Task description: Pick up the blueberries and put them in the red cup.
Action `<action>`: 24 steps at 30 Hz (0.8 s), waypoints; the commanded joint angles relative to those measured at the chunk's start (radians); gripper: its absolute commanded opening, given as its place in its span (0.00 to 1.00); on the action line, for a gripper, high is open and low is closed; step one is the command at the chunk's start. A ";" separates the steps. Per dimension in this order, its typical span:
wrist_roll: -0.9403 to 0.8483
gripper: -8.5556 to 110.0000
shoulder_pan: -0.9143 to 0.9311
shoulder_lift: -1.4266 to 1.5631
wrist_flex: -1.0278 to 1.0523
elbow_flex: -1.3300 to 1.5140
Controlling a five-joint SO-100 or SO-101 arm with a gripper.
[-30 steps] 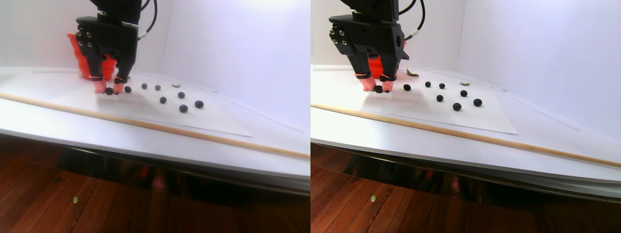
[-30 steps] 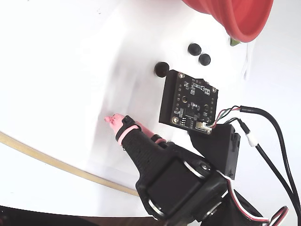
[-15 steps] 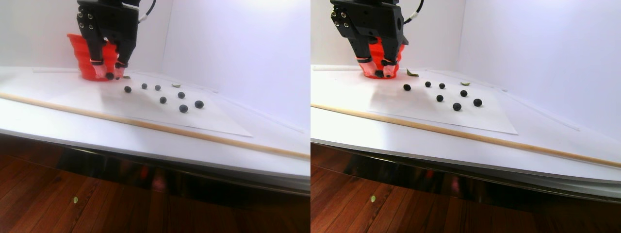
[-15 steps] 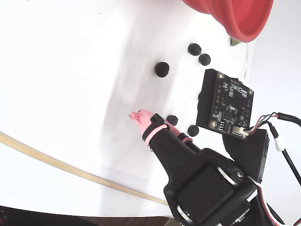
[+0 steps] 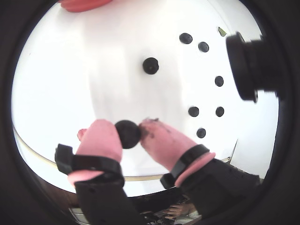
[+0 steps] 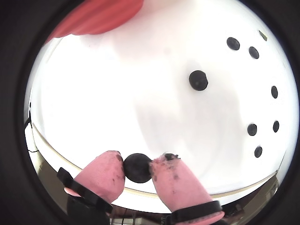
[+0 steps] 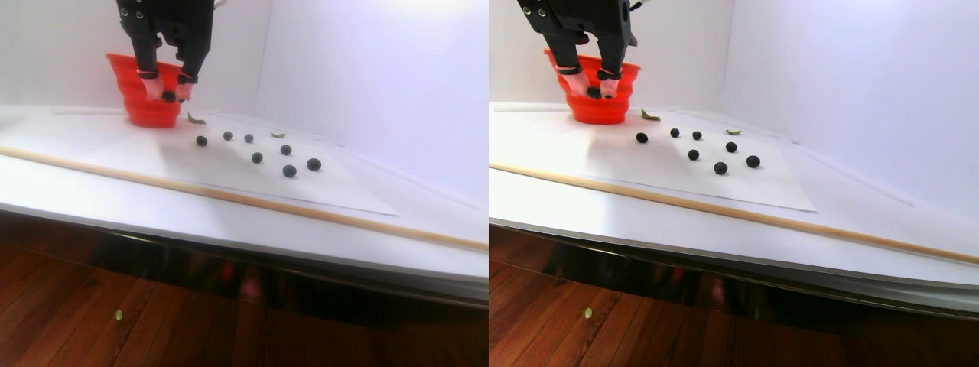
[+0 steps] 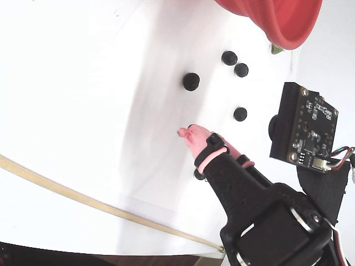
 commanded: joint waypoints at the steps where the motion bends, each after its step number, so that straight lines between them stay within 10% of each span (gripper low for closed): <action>1: -0.008 0.16 -0.003 0.097 0.003 -0.054; 24: -0.087 0.16 -0.043 0.143 -0.084 -0.143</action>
